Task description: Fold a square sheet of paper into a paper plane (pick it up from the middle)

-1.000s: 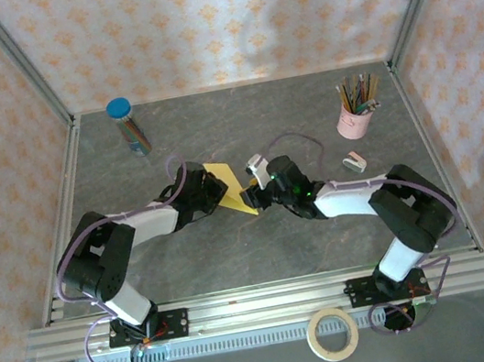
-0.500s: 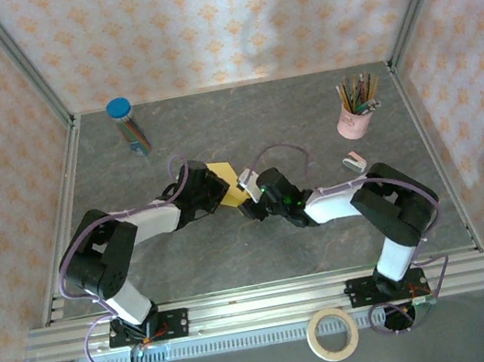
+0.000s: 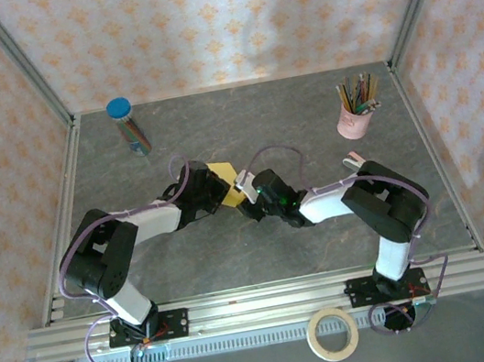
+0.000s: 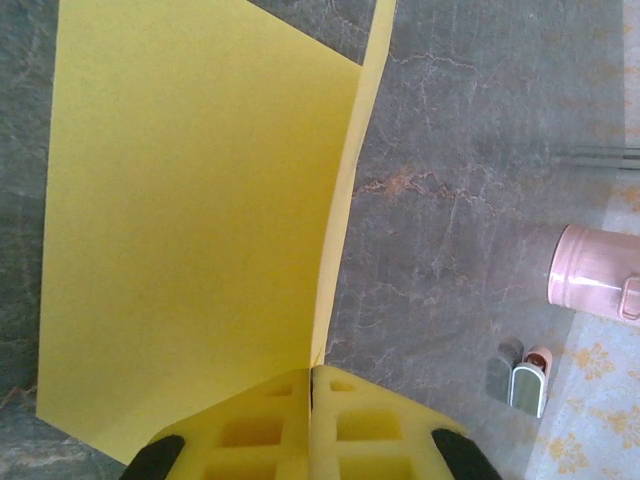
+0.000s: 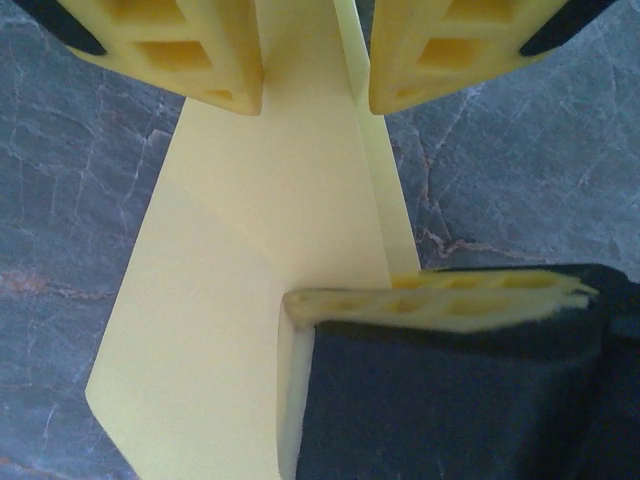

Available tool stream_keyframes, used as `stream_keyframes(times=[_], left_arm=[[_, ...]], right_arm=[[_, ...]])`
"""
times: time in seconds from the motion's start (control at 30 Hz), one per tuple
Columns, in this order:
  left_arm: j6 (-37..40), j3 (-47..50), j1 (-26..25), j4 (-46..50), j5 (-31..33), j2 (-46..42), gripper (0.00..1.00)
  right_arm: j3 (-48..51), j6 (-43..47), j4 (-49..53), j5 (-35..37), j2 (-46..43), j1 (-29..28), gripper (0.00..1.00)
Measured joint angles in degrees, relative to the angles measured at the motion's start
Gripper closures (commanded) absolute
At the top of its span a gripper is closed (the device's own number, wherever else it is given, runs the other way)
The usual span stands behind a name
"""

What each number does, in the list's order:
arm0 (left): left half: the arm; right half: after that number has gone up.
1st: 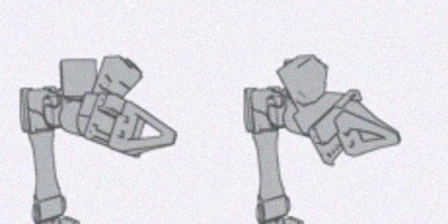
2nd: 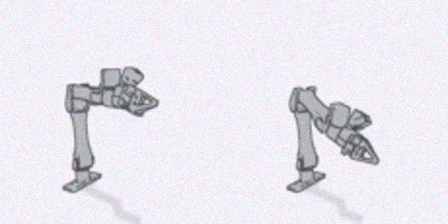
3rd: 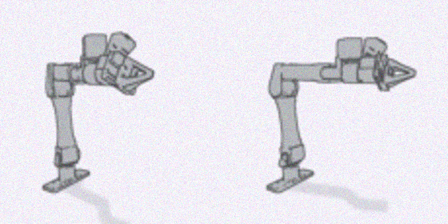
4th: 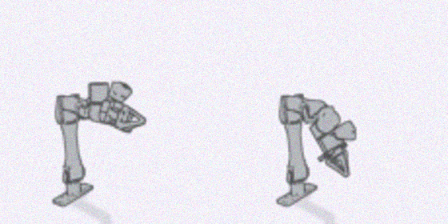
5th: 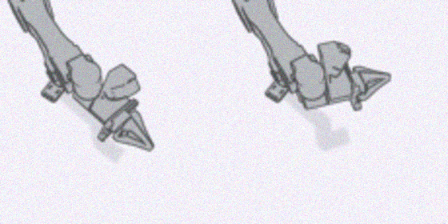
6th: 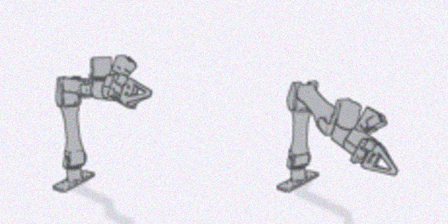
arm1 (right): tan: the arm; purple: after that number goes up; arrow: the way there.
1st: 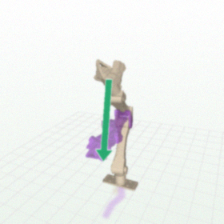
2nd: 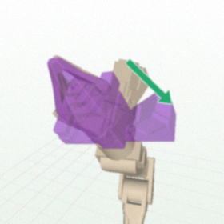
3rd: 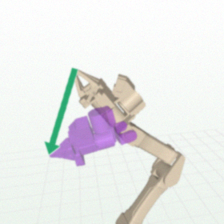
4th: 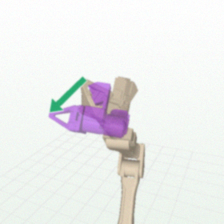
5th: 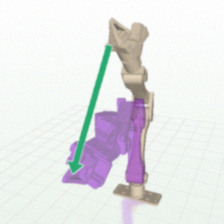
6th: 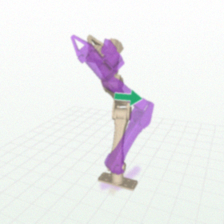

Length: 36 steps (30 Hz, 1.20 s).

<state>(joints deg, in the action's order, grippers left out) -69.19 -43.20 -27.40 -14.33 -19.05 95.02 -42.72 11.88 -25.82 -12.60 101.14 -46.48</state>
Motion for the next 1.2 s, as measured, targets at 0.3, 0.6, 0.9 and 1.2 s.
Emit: stream_keyframes(times=[0.3, 0.6, 0.9, 1.2], left_arm=[[0.00, 0.00, 0.00, -0.02, -0.02, 0.07, 1.00], [0.11, -0.02, 0.15, 0.28, -0.07, 0.07, 0.79], [3.15, -0.15, 7.19, 5.18, -0.02, -5.31, 0.56], [4.70, 2.69, 10.32, 6.40, 1.99, -14.32, 0.52]], right_arm=[[-0.26, 0.22, -0.20, 0.52, 0.02, 0.00, 0.79], [-0.26, 1.07, -0.22, 1.20, 0.02, -0.31, 0.87], [-0.26, 1.27, -0.13, -0.31, 0.02, -0.31, 0.89], [-0.26, 0.76, 1.18, -4.66, 2.16, -0.26, 0.91]])
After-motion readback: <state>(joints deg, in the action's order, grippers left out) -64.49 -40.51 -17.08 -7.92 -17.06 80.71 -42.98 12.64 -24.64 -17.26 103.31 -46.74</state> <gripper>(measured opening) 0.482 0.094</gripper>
